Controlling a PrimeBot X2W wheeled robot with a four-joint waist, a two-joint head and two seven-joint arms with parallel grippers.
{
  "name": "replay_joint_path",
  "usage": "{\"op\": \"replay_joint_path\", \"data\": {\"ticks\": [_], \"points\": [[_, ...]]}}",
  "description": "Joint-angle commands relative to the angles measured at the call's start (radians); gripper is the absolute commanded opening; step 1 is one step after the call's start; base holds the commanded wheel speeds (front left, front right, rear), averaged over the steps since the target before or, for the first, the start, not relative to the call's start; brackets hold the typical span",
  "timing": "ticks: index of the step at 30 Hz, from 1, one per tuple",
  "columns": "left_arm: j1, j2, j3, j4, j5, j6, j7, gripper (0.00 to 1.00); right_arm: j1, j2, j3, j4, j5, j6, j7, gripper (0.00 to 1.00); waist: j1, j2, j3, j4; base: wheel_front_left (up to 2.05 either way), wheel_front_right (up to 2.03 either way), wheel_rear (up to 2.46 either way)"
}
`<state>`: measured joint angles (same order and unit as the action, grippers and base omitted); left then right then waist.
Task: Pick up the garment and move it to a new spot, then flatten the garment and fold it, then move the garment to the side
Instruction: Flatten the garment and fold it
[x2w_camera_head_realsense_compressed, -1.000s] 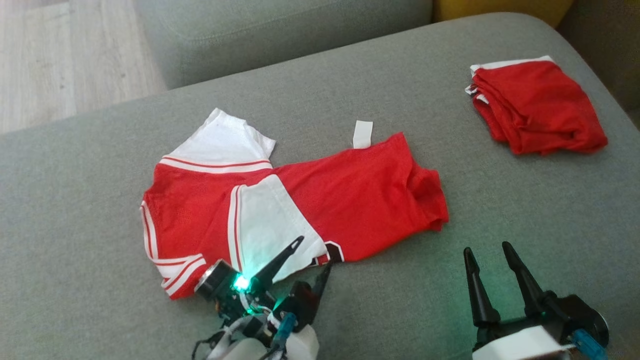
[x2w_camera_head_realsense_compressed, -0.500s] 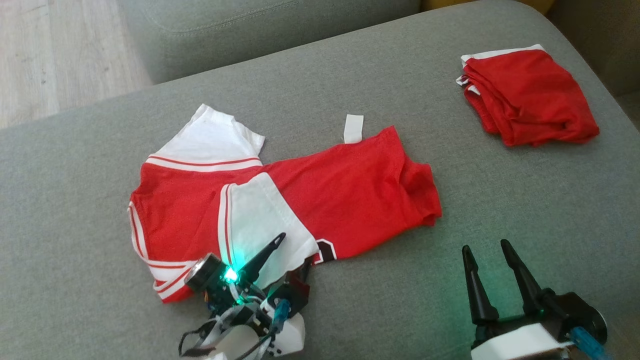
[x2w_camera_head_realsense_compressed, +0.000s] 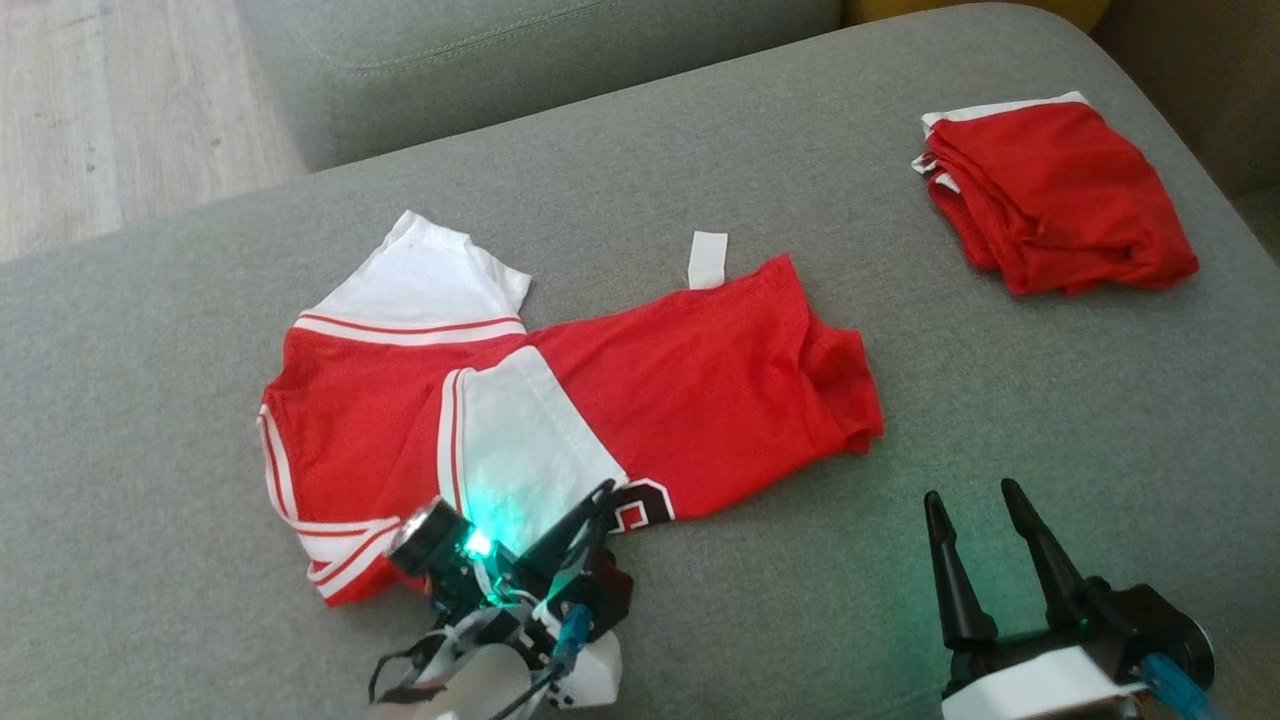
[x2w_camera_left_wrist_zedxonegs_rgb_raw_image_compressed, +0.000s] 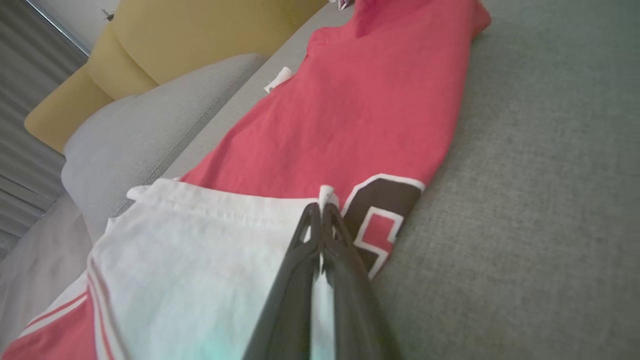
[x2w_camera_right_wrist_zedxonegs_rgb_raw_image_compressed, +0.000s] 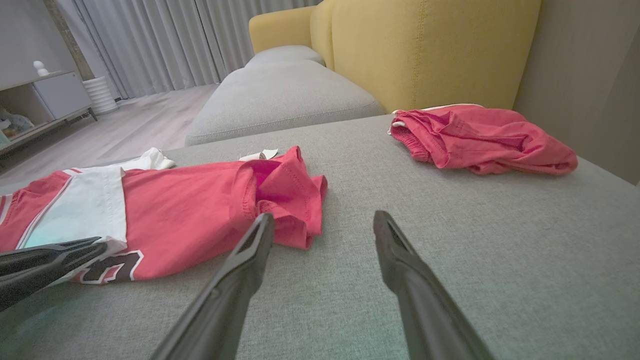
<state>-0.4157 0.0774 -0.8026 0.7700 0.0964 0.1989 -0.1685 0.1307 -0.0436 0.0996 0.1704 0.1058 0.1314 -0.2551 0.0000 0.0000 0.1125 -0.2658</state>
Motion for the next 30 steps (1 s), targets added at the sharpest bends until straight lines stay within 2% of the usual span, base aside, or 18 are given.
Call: {"op": "replay_joint_path", "data": {"ticks": [1,7,12,16,23,26,30], "points": [[-0.053,-0.005,0.02,-0.017,-0.014,-0.006,-0.015,0.0,-0.04,-0.007,0.025,-0.025,0.004,-0.001,-0.007,1.0,0.0,0.0,-0.001,-0.001,0.0,0.0,0.0],[-0.054,-0.002,0.028,-0.045,-0.037,0.006,-0.05,0.0,-0.032,-0.007,0.017,-0.024,0.0,-0.001,-0.007,1.0,0.0,0.0,-0.011,0.004,0.0,0.0,0.0],[-0.039,0.047,0.062,-0.125,-0.059,0.035,-0.07,0.0,-0.022,-0.007,0.009,-0.026,-0.004,-0.001,-0.007,1.0,0.0,0.0,-0.023,0.015,0.0,0.0,0.0],[0.0,0.156,0.134,-0.279,-0.077,0.1,-0.072,0.0,-0.012,-0.007,0.0,-0.028,-0.005,-0.001,-0.007,1.0,0.0,0.0,-0.035,0.029,0.0,0.0,0.0],[0.115,0.445,0.325,-0.65,-0.088,0.224,0.014,0.0,-0.005,-0.007,-0.022,-0.031,-0.013,-0.001,-0.007,1.0,0.0,0.0,-0.038,0.075,0.0,0.0,0.0],[0.162,0.542,0.392,-0.743,-0.103,0.239,0.052,0.0,-0.026,-0.012,-0.034,-0.028,-0.015,-0.001,-0.007,1.0,0.0,0.0,-0.032,0.1,0.0,0.0,0.0],[0.174,0.601,0.429,-0.807,-0.115,0.235,0.091,0.0,-0.089,-0.037,-0.051,-0.01,0.0,-0.001,-0.007,1.0,0.0,0.0,-0.015,0.126,0.0,0.0,0.0]]}}
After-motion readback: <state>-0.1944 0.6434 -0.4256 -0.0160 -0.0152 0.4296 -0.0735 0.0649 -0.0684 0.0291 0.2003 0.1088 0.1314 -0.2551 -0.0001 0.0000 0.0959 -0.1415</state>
